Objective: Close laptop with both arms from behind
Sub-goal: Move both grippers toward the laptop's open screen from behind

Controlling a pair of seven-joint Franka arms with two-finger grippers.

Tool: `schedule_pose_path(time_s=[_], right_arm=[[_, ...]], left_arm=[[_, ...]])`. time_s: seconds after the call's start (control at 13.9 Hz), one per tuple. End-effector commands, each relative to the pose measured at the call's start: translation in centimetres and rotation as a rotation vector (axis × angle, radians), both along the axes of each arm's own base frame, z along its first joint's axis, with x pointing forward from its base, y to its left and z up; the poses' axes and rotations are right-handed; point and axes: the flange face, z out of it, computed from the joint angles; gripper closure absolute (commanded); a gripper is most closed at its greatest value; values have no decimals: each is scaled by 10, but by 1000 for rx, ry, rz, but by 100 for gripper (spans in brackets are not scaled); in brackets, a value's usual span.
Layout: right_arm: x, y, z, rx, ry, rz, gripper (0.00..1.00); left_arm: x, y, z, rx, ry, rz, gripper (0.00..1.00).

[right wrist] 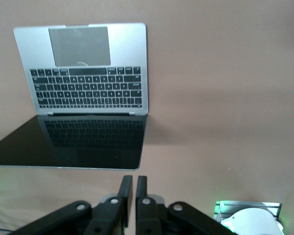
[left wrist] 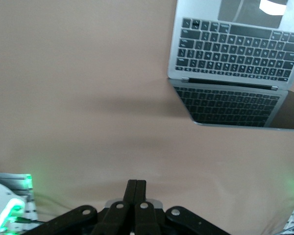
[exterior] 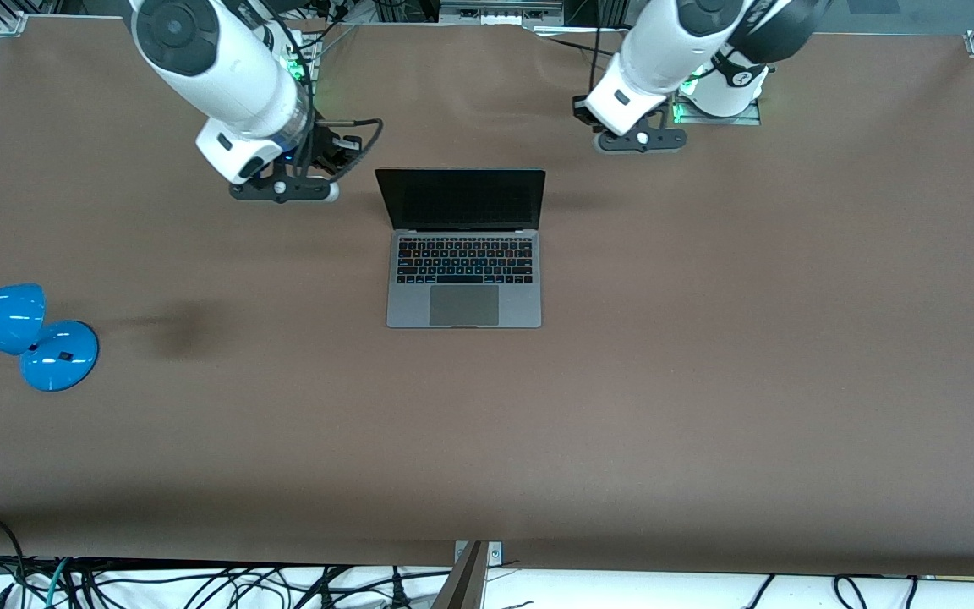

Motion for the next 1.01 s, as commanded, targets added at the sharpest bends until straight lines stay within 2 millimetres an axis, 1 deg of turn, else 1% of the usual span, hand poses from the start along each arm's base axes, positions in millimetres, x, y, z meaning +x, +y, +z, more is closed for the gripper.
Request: schedule_pose_path(time_s=[0.0, 0.14, 0.36, 0.51, 0.65, 0.87, 0.94], right_arm=[[-13, 20, -24, -6, 45, 27, 100], [-16, 24, -45, -19, 86, 41, 100], [-29, 30, -82, -26, 176, 56, 100], [-35, 30, -105, -26, 233, 66, 100], [-40, 33, -119, -34, 265, 81, 100], [-46, 38, -124, -40, 281, 97, 100], [-47, 41, -130, -39, 290, 102, 100]], left_arm=[[-15, -10, -10, -23, -3, 22, 100], [-16, -14, -21, -24, 9, 36, 100], [-21, -31, -38, -32, 13, 49, 100], [-21, -40, -48, -40, 13, 59, 100], [-20, -46, -56, -51, 12, 62, 100], [-12, -49, -70, -62, 10, 68, 100], [-10, -50, -74, -69, 11, 72, 100]])
